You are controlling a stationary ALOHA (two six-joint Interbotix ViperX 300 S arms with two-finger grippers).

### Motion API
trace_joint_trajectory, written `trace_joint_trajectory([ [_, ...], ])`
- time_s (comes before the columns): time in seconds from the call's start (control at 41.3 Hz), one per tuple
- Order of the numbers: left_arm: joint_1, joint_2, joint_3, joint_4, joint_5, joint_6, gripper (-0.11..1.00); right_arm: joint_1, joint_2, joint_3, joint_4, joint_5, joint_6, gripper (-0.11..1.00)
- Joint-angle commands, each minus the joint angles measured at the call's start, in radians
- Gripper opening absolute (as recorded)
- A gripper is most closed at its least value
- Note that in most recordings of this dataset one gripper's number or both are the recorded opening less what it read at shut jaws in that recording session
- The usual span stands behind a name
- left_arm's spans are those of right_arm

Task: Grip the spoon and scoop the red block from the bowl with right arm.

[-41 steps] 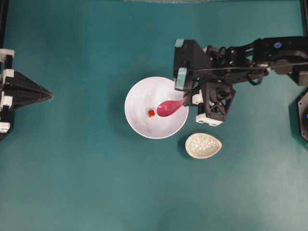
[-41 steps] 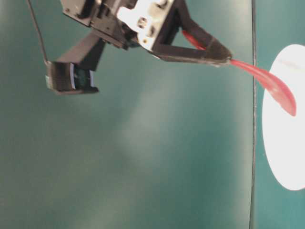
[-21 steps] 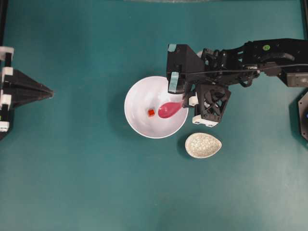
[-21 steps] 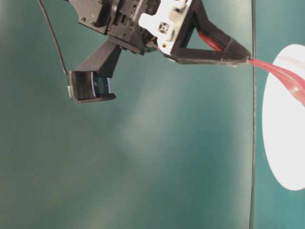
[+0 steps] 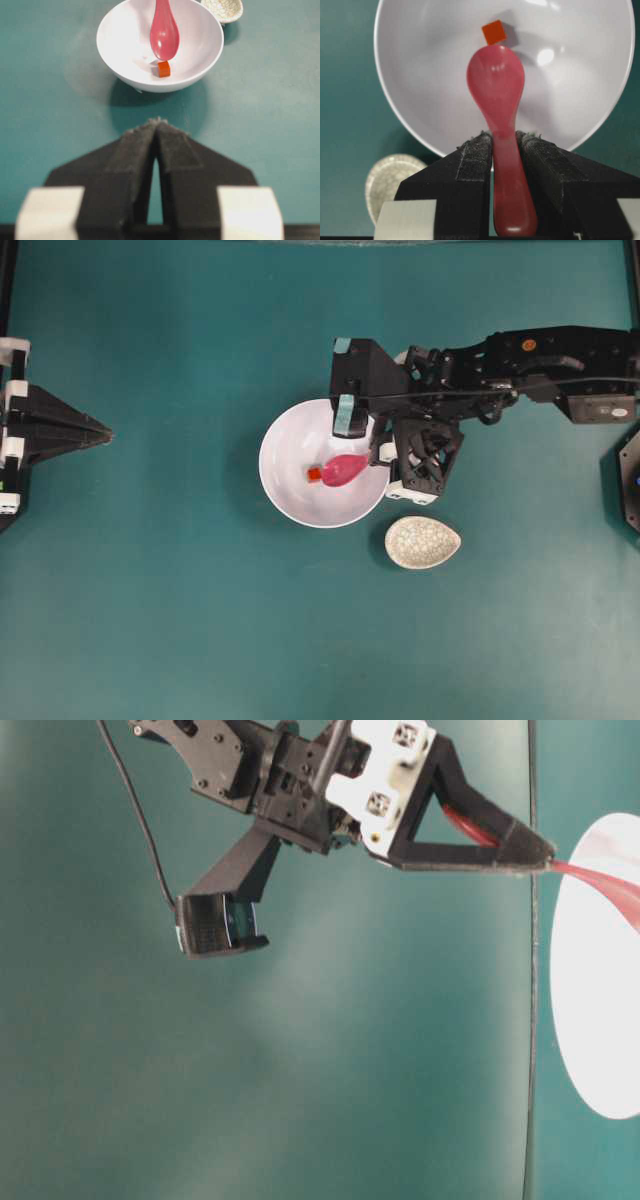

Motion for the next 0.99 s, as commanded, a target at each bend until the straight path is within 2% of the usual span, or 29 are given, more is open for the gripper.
trace_joint_trajectory([
  [0.0,0.002,0.005,-0.017,0.002,-0.011,0.002,0.0,-0.002,-0.003,-0.032,-0.002,-0.005,-0.002,0.25],
  [0.436,0.002,0.005,-0.017,0.002,-0.009,0.003,0.0,-0.002,0.044,-0.075,-0.002,-0.011,-0.002,0.25],
  [0.702,0.002,0.005,-0.015,0.002,-0.009,0.003,0.0,-0.002,0.064,-0.107,0.002,-0.074,0.008,0.25],
  [0.969,0.002,0.005,-0.014,0.002,-0.009,0.003,0.0,-0.002,0.063,-0.133,0.008,-0.078,0.023,0.25],
])
